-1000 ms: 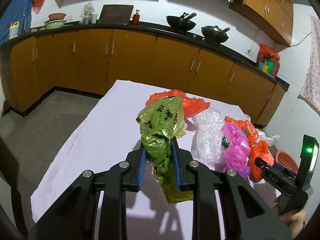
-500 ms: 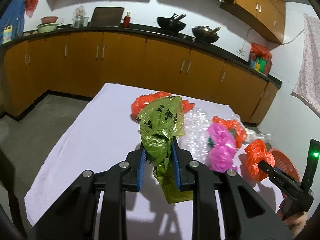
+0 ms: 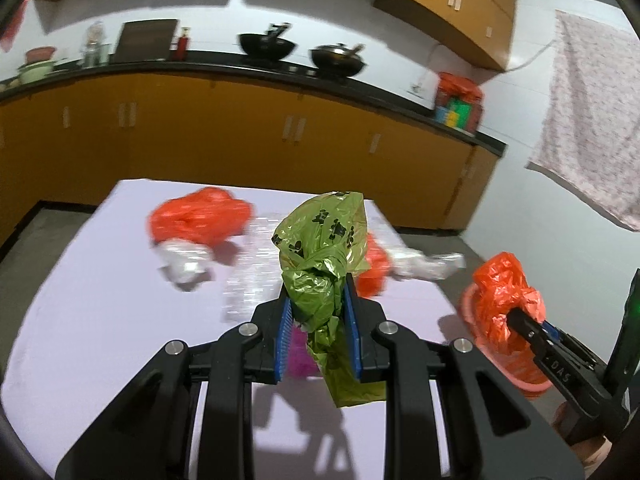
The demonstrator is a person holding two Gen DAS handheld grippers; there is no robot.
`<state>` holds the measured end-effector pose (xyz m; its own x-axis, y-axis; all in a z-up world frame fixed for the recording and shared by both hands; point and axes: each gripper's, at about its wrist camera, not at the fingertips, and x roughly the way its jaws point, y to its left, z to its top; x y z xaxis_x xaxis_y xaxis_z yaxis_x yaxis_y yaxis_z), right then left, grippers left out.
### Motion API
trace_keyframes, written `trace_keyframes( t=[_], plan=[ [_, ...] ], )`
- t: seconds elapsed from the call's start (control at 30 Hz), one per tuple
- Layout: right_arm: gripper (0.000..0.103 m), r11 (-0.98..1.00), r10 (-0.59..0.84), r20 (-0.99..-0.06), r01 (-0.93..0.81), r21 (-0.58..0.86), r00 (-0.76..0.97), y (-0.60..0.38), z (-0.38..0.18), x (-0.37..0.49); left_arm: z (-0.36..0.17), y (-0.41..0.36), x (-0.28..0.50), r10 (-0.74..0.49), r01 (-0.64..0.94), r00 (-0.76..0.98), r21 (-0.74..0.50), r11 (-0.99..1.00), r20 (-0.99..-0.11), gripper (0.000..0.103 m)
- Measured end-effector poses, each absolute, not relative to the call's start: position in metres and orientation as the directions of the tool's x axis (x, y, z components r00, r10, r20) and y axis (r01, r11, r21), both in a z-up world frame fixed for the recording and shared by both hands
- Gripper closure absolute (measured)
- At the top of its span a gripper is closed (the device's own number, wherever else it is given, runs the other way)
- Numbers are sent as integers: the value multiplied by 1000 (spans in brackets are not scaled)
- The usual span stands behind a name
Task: Collect trash
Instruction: 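Carry the green and orange bags over the basket with both tools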
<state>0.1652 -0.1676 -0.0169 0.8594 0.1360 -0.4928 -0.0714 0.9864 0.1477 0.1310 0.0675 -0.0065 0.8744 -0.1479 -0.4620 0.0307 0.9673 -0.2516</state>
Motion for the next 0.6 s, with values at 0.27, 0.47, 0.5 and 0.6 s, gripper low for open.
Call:
trace_keyframes(
  t=[0.27, 0.47, 0.5, 0.6],
  plan=[
    [73, 993, 20, -459, 37, 115, 888, -220, -10, 154, -1, 4, 147, -276, 171, 849, -259, 951, -451, 80],
    [73, 986, -73, -449, 131, 100, 891, -266, -12, 147, -5, -46, 161, -359, 259, 811, -267, 928, -462, 80],
    [73, 984, -85, -449, 144, 100, 890, -274, -12, 146, -5, -54, 164, -372, 275, 803, -266, 924, -465, 80],
    [73, 979, -113, -450, 177, 103, 886, -293, -13, 145, -8, -82, 171, -412, 325, 778, -258, 910, -474, 80]
  ],
)
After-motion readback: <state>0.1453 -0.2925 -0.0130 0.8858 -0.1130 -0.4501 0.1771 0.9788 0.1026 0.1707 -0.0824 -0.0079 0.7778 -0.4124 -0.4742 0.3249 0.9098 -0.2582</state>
